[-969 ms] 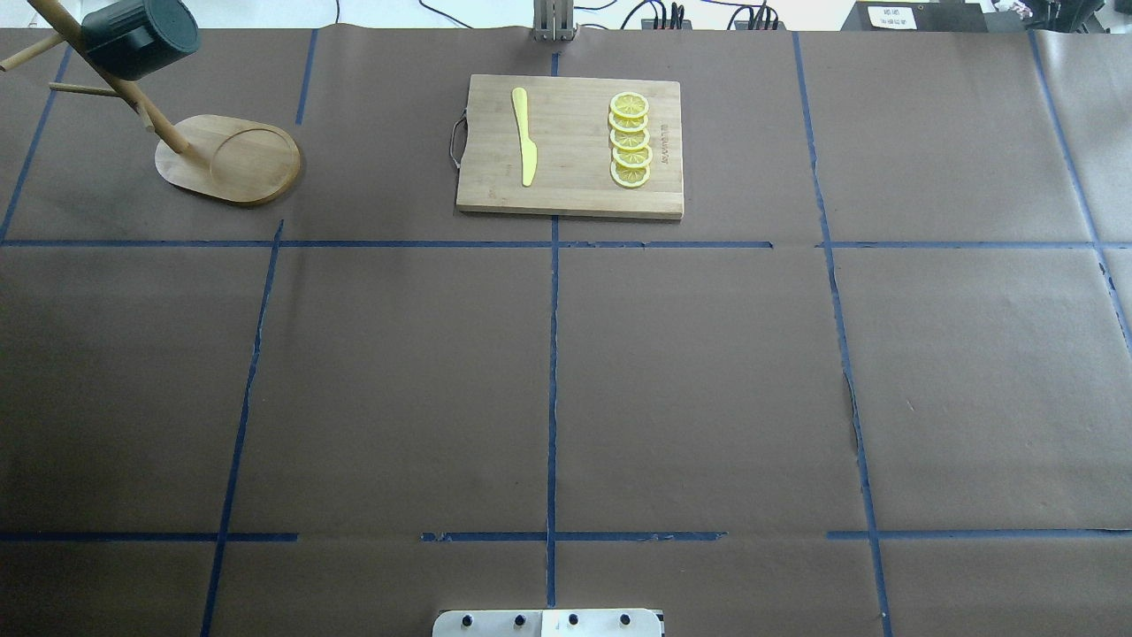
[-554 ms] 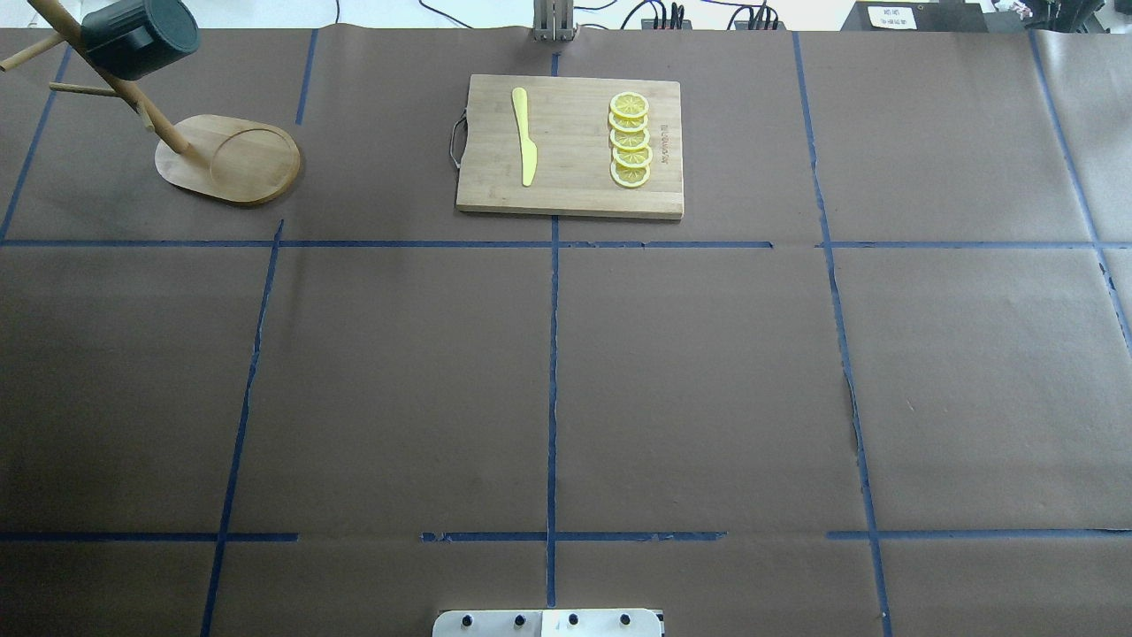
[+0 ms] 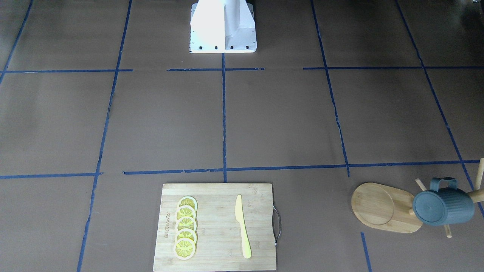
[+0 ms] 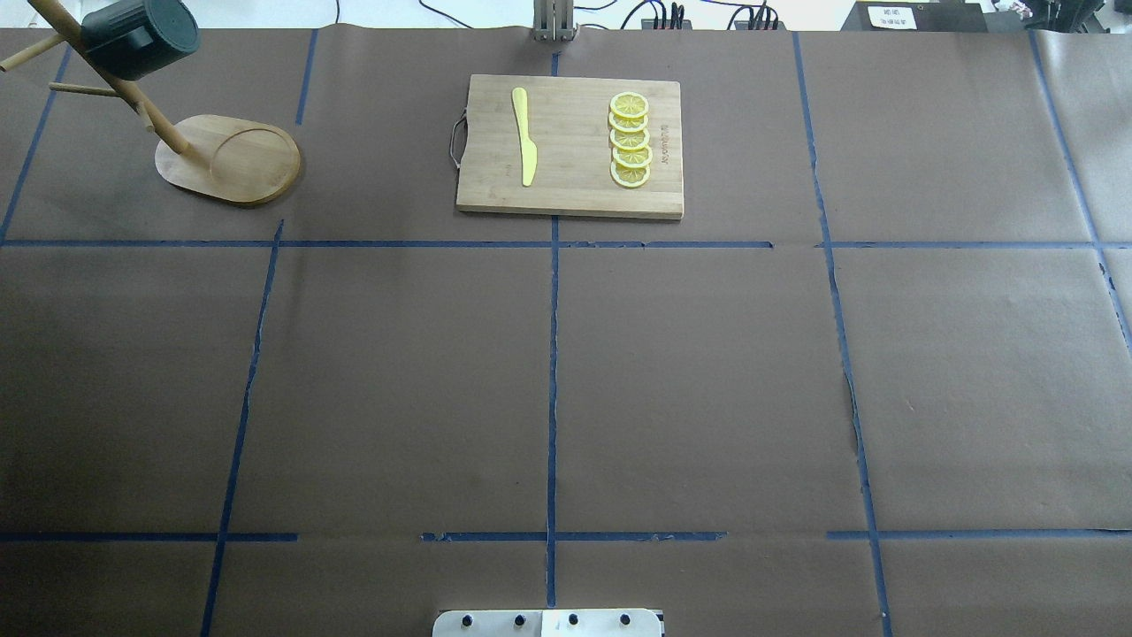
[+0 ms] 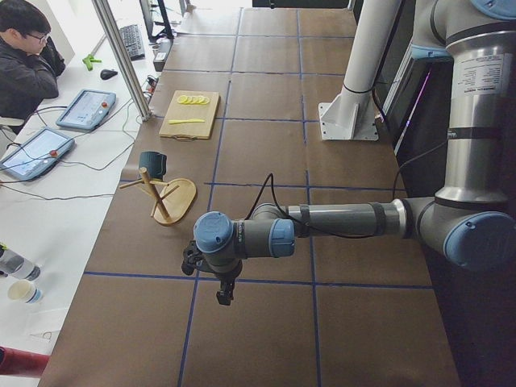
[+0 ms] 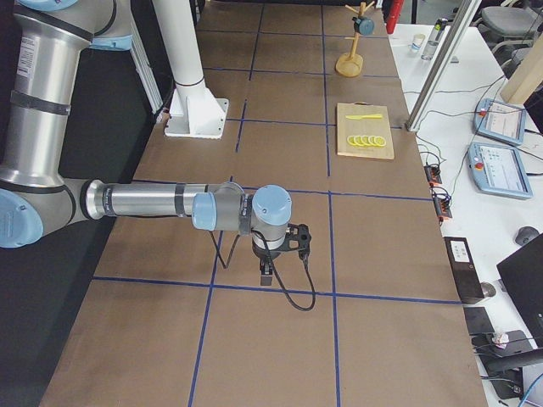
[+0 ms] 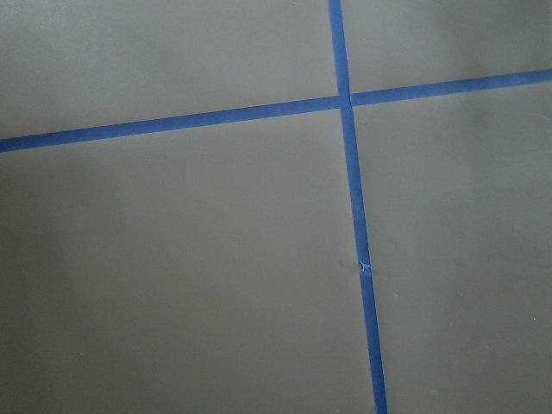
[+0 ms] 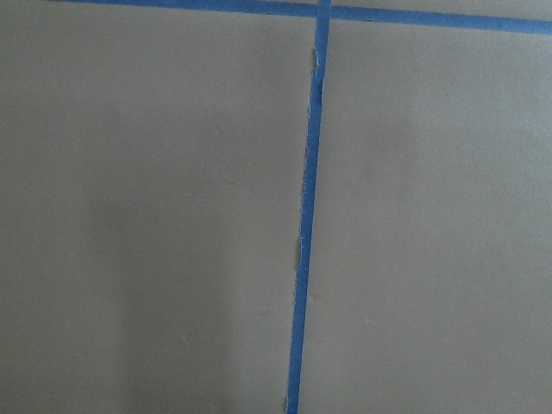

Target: Hang cup on storage rack

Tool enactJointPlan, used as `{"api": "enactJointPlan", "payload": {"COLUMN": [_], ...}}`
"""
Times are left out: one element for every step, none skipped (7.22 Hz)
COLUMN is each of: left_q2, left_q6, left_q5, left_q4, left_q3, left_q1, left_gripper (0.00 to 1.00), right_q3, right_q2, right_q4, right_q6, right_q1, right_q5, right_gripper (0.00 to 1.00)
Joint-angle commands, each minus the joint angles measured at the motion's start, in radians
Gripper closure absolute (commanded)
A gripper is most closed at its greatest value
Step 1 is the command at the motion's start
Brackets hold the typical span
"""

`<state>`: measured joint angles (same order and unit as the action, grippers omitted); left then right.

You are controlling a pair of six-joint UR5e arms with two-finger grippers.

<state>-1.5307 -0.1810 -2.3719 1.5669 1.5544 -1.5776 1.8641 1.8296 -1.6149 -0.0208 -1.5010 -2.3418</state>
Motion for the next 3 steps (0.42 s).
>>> {"api": "enactJointPlan", "payload": {"left_q2": [0.0,0.0,0.001], "left_q6": [0.0,0.0,0.0], "left_q5": [0.0,0.0,0.0], "left_q4": [0.001,-0.001,-0.001], "left_q3": [0.0,0.0,0.001], "left_q1": [0.001,0.001,-0.001], "left_gripper": [0.0,0.0,0.0], "right_q3": [0.0,-0.002,0.0], "right_q2": [-0.001,0.0,-0.001], "right_q4": [0.0,0.0,0.0], "right_q6": [-0.001,-0.001,-0.001], "right_q1": [0.002,0.004,0.005], "right_q5": [-0.001,-0.001,-0.001], "right_gripper": [0.0,0.0,0.0]}}
